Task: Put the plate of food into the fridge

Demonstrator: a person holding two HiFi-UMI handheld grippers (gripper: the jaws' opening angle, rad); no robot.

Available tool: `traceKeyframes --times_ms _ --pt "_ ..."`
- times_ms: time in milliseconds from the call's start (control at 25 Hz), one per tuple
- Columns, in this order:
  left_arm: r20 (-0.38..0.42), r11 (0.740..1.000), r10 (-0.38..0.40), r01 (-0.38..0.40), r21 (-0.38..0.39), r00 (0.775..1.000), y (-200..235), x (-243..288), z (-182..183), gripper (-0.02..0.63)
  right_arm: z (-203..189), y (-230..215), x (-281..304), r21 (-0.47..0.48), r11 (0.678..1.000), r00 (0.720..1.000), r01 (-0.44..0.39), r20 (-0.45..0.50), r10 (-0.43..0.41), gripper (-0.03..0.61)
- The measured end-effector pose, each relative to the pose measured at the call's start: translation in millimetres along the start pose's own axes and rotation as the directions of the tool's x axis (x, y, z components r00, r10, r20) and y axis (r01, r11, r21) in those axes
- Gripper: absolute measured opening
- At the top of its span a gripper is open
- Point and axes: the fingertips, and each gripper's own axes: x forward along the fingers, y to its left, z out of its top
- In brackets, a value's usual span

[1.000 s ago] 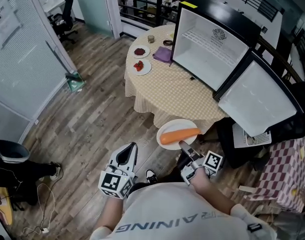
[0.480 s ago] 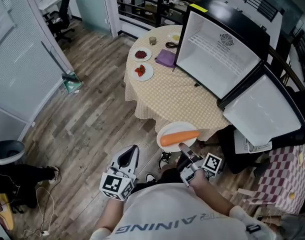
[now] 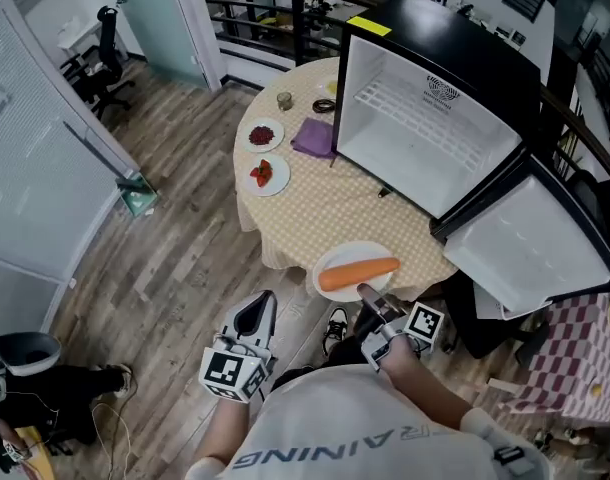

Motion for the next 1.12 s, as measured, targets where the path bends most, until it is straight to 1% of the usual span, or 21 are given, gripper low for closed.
traceKeyframes --times_ms 80,240,400,560,800,880,960,1040,1120 --pt "-0.009 1.0 -0.018 0.018 0.014 1.0 -1.0 23.9 6.7 0.009 20.3 -1.0 5.6 0.01 1.0 1.0 0.007 0.022 -0.007 0.034" --pt "-0.027 0.997 -0.055 0.056 0.055 0.998 -5.1 67.6 15.9 0.009 54.9 -1.3 19.8 0.029 1.0 0.998 -0.008 0.059 0.006 0.034" --pt "-0.041 0.995 -0.074 0.077 0.068 0.996 -11.0 105.2 26.6 0.009 87.9 -1.5 31.5 0.039 0.999 0.997 -0.014 0.077 0.011 0.034" --pt "-0.052 0.994 -0.084 0.087 0.068 0.995 -12.6 131.8 32.3 0.009 106.9 -1.0 39.1 0.034 0.999 0.997 -0.012 0.076 0.009 0.034" --pt "-0.085 0.983 -0.162 0.169 0.074 0.983 -22.6 166.7 35.5 0.009 131.4 -4.9 37.4 0.056 0.998 0.991 0.004 0.135 -0.012 0.034" --pt "-0.091 0.976 -0.197 0.204 0.071 0.976 -22.9 180.2 39.2 0.009 139.1 -2.7 35.5 0.062 0.998 0.985 0.008 0.169 -0.019 0.034" --pt "-0.097 0.964 -0.249 0.256 0.067 0.964 -22.9 193.3 40.0 0.008 144.5 -3.1 32.9 0.067 0.998 0.976 0.012 0.215 -0.027 0.034" --pt "-0.102 0.945 -0.312 0.319 0.067 0.945 -22.2 203.6 39.1 0.009 147.4 -5.6 31.2 0.08 0.997 0.961 0.012 0.273 -0.034 0.034" --pt "-0.11 0.918 -0.38 0.388 0.074 0.919 -21.7 212.5 40.2 0.009 149.9 -5.7 28.7 0.087 0.996 0.939 0.014 0.342 -0.043 0.034"
